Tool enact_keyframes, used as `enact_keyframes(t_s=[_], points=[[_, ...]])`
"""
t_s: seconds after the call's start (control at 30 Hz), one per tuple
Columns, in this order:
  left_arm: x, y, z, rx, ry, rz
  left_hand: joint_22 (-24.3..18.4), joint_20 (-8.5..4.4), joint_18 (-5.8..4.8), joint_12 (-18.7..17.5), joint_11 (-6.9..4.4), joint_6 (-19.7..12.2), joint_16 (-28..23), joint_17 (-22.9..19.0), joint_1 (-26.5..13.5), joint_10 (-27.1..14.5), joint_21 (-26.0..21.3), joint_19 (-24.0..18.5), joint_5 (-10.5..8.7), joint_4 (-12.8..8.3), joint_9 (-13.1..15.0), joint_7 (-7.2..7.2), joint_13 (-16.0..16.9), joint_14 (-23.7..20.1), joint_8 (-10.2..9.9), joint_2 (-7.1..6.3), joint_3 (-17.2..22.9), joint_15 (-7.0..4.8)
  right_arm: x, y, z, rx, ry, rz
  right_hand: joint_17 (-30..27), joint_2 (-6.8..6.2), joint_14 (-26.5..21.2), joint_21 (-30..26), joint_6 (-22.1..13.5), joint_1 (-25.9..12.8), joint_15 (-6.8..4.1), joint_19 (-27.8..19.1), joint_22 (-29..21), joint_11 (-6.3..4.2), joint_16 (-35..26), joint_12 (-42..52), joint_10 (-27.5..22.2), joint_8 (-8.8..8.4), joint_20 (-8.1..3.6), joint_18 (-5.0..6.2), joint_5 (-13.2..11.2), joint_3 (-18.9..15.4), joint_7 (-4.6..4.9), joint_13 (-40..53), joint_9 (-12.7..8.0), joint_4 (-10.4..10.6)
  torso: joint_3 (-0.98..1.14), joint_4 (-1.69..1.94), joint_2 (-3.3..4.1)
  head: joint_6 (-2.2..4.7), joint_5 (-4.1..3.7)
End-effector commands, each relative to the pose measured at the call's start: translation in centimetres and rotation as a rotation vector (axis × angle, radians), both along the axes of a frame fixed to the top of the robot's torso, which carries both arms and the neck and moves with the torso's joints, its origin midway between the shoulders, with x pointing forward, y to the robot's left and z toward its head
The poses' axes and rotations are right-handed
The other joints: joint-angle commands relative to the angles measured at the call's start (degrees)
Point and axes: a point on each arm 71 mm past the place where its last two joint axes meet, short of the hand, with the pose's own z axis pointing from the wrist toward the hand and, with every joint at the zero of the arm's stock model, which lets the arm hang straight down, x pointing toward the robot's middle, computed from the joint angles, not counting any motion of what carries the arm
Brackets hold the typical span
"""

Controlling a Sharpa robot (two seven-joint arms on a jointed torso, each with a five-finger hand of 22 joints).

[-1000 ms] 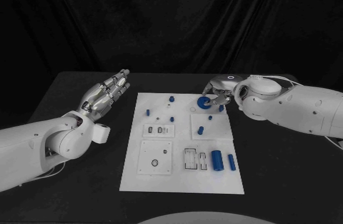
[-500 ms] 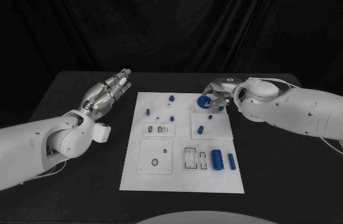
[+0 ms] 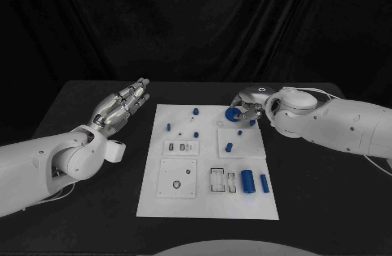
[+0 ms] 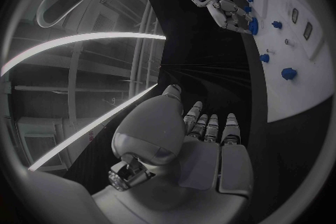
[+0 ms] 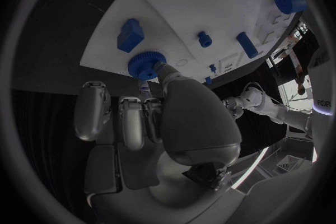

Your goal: Assemble the parts on the task board

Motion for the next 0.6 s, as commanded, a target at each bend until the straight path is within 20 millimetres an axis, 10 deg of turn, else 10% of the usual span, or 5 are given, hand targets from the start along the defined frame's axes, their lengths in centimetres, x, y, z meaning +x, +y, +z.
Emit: enact_keyframes(t_s=[0.03, 0.6], points=[[0.0, -0.2, 0.5, -0.036, -0.05, -0.019, -0.09, 0.65, 0.41, -0.38, 0.54, 0.28, -0.21, -0.08, 0.65, 0.01, -0.2, 0.0, 0.45, -0.01, 0.07, 0.14, -0.1, -0.12, 0.23, 0.06, 0.42, 0.5, -0.3, -0.1, -0.9, -0.021, 0.027, 0.001, 15.08, 0.34, 6.0, -0.32, 2.38, 1.11, -0.17, -0.2, 9.43, 0.21, 0.15, 0.14, 6.05, 1.93, -0.17, 0.01, 1.13, 0.34, -0.33, 15.09, 2.27, -0.84, -0.05, -0.14, -0.04, -0.06, 0.13], [-0.1, -0.2, 0.5, -0.037, -0.045, -0.023, -0.09, 1.15, 0.7, -0.38, 0.6, 0.16, -0.21, -0.08, 1.47, 0.01, -0.2, 0.0, 1.57, -0.82, 0.04, 0.19, -0.1, -0.12, 0.27, 0.03, 1.09, 0.7, -1.0, 1.4, 0.6, 0.053, -0.056, 0.074, 15.08, 0.59, 6.0, 0.77, 4.04, -0.83, -0.22, 1.07, 10.47, 0.16, 0.15, 0.14, 6.05, 11.05, -0.22, -0.32, 2.13, -0.7, -0.29, 15.09, 10.05, -1.25, -0.08, -0.01, -0.03, -0.12, 0.2]])
